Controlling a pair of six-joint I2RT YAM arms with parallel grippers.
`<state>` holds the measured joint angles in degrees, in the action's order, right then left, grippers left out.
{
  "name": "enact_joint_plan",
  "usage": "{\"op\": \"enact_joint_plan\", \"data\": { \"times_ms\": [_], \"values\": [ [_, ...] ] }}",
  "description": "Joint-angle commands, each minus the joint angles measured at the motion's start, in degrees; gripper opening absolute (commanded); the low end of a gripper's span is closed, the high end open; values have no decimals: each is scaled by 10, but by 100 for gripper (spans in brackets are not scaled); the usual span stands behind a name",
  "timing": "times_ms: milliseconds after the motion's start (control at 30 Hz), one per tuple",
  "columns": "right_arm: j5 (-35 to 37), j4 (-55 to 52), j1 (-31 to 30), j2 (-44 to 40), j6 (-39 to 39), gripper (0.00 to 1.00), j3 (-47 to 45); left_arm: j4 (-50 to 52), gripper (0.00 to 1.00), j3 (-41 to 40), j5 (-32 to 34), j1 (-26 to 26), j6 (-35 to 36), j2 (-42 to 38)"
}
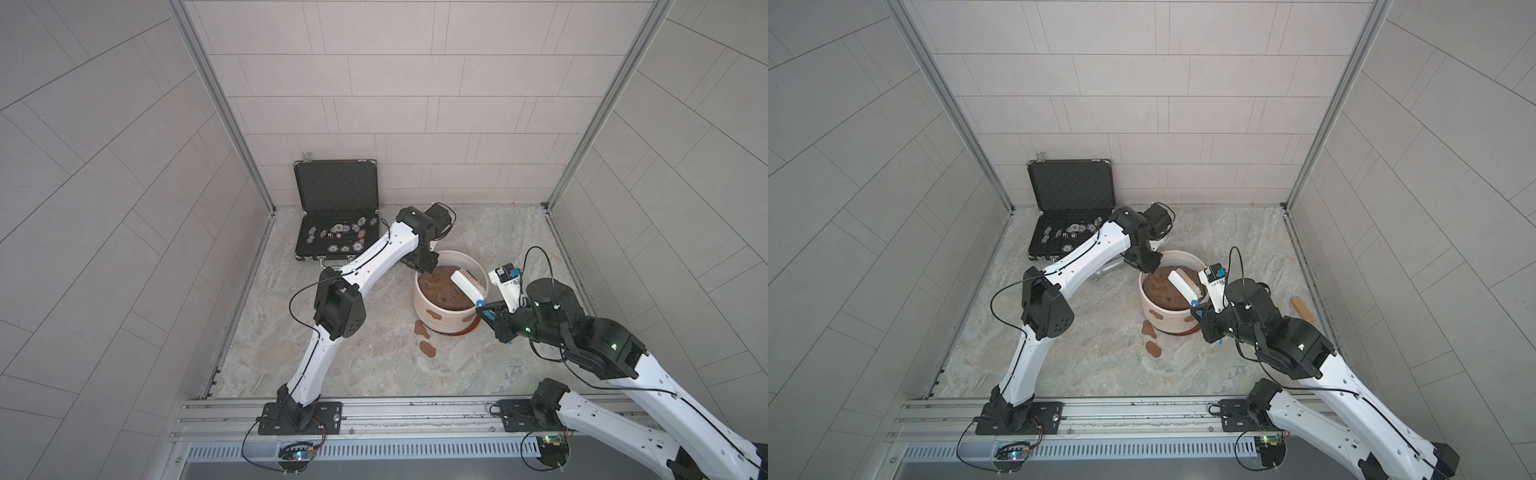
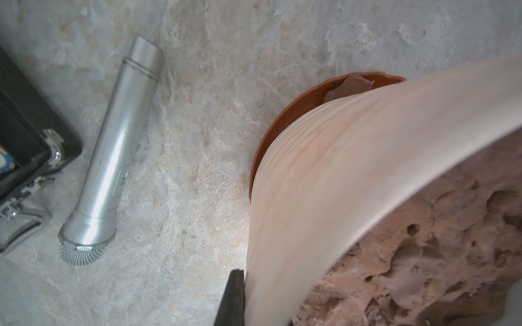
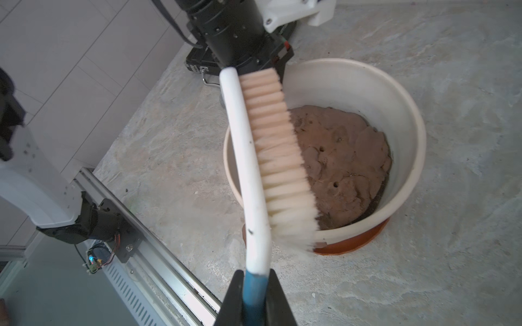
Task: Scrub the dried mud off the ceramic pot
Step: Rotate the pot on the tray, then brush off the soil from the pot.
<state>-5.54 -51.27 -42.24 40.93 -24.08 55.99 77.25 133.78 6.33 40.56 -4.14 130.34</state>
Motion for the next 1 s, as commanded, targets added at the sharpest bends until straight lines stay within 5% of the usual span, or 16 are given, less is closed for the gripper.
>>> {"op": "enact_joint_plan", "data": {
  "times_ms": [0, 167, 267, 367, 467, 600, 700, 967],
  "values": [
    [-50, 17, 1, -11, 35, 0, 12, -28, 1, 56, -110, -7, 95, 21],
    [-204, 32, -1, -29, 84, 0, -30, -33, 5, 80, -161, -10, 142, 43],
    [-216, 43, -18, -30, 67, 0, -77, -29, 20, 81, -228, -21, 162, 44],
    [-165, 96, -58, -32, 28, 0, -109, -29, 46, 86, -264, -36, 147, 39],
    [-102, 157, -88, -25, 6, 0, -138, -23, 59, 82, -302, -57, 121, 26],
    [-17, 207, -128, 11, -15, 0, -163, 8, 61, 50, -329, -84, 108, -13],
    [88, 226, -164, 38, -35, 0, -172, -8, 64, -52, -349, -110, 88, -66],
    [190, 249, -171, 112, -45, 0, -178, -100, 70, -299, -326, -158, 70, -244]
  ]
}}
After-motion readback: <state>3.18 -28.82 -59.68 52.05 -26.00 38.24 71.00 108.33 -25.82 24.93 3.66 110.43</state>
